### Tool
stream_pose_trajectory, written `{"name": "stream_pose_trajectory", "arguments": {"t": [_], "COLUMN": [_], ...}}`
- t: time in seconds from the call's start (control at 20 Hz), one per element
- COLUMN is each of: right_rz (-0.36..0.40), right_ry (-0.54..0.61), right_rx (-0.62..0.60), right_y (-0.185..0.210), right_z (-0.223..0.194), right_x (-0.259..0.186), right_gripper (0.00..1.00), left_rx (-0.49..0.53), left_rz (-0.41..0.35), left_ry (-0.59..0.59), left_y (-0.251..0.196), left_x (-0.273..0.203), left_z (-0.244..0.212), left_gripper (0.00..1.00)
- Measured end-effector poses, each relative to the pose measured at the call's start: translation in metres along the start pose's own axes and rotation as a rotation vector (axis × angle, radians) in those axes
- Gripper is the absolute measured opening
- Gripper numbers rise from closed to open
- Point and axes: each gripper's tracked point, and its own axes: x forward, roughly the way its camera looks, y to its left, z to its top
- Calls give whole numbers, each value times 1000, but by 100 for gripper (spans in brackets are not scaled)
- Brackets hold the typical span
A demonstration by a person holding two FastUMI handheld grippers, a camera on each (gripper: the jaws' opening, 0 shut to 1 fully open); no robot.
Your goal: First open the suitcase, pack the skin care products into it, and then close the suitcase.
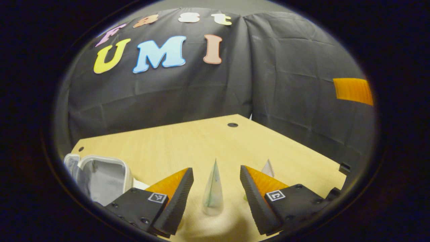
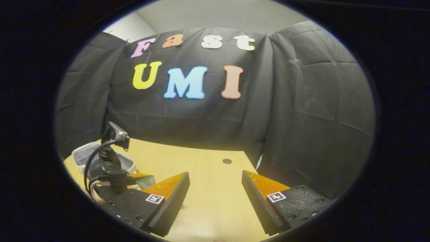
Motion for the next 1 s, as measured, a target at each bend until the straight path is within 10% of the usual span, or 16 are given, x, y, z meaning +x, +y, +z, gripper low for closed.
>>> {"name": "stream_pose_trajectory", "arguments": {"t": [0.3,0.45,1.0], "right_rz": [30,30,145], "right_ry": [34,39,81], "right_rx": [15,10,17], "right_y": [7,9,70], "right_z": [-13,-15,-35], "right_x": [10,13,43], "right_gripper": [95,95,95], "left_rx": [-78,-77,-231], "left_rz": [42,66,-29], "left_ry": [123,141,171], "left_y": [11,19,22], "left_x": [18,16,-55], "left_z": [-43,-47,3], "left_gripper": [81,52,42]}}
